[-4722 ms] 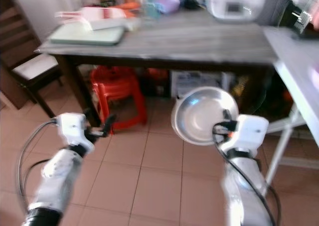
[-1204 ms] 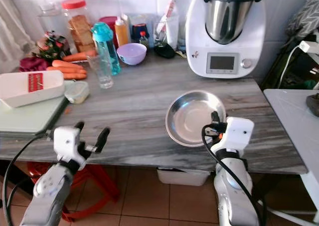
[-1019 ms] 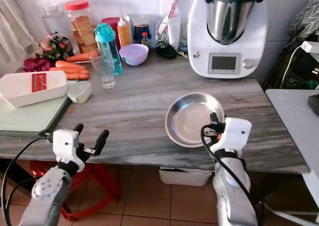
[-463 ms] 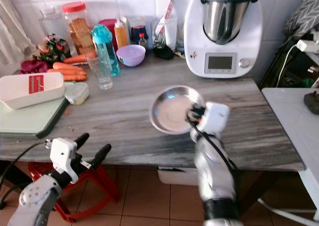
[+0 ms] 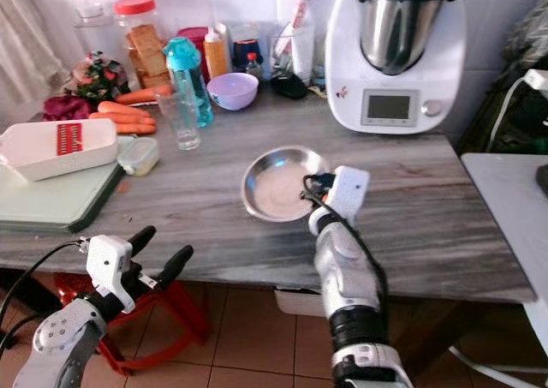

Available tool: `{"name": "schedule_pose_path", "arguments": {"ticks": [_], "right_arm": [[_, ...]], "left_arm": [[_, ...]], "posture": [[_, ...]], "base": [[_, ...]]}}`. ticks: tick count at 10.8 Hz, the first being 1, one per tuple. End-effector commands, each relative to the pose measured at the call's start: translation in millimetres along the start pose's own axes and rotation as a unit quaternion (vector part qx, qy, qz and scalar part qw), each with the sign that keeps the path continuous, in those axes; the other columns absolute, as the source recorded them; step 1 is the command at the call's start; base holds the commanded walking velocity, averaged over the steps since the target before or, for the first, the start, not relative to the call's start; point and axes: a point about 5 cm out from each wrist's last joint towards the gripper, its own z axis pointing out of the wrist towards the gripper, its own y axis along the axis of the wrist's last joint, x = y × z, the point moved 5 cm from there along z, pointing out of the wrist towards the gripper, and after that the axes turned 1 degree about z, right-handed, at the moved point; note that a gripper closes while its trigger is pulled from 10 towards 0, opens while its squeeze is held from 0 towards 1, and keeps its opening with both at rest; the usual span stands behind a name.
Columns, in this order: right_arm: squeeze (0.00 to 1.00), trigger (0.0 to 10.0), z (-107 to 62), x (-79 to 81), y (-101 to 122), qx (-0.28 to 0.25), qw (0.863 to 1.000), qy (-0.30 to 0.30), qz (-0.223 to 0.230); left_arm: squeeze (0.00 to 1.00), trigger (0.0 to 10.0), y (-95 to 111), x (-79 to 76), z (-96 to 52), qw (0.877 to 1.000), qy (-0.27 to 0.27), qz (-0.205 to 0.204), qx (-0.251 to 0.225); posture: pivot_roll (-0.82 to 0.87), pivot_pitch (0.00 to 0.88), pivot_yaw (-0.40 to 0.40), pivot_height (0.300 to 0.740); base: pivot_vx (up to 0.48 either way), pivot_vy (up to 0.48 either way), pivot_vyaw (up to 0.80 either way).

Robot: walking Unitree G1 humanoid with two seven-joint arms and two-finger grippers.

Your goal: Setting the table

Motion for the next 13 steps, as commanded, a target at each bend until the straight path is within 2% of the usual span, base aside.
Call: {"name": "schedule_pose_path", "arguments": {"ticks": [1, 4, 7, 9, 13], "right_arm": [[0.00, 10.0, 4.7, 8.4, 0.7, 0.007, 1.000, 0.010, 0.013], [0.00, 10.0, 9.0, 25.8, -14.5, 0.040, 0.998, 0.036, 0.012], [0.00, 10.0, 9.3, 30.8, -22.6, 0.055, 0.997, 0.040, 0.021], [0.00, 10.0, 7.9, 37.9, -38.4, 0.090, 0.994, 0.055, 0.019], [0.00, 10.0, 8.4, 48.1, -43.9, 0.105, 0.992, 0.068, 0.018]], "left_arm": [[0.00, 10.0, 3.5, -1.5, -0.3, 1.000, -0.009, 0.007, -0.003], [0.00, 10.0, 7.4, -4.4, 4.5, 1.000, -0.015, 0.010, -0.010], [0.00, 10.0, 6.8, -4.5, 2.8, 1.000, -0.016, 0.011, -0.009], [0.00, 10.0, 5.4, -7.7, 1.1, 1.000, -0.017, 0.011, -0.008], [0.00, 10.0, 5.5, -7.8, 2.8, 1.000, -0.018, 0.010, -0.008]], "posture": [[0.08, 0.000, 0.057, 0.740], [0.08, 0.000, 0.057, 0.740], [0.08, 0.000, 0.056, 0.740], [0.08, 0.000, 0.055, 0.740], [0.08, 0.000, 0.054, 0.740]], "base": [[0.000, 0.000, 0.00], [0.000, 0.000, 0.00], [0.000, 0.000, 0.00], [0.000, 0.000, 0.00], [0.000, 0.000, 0.00]]}}
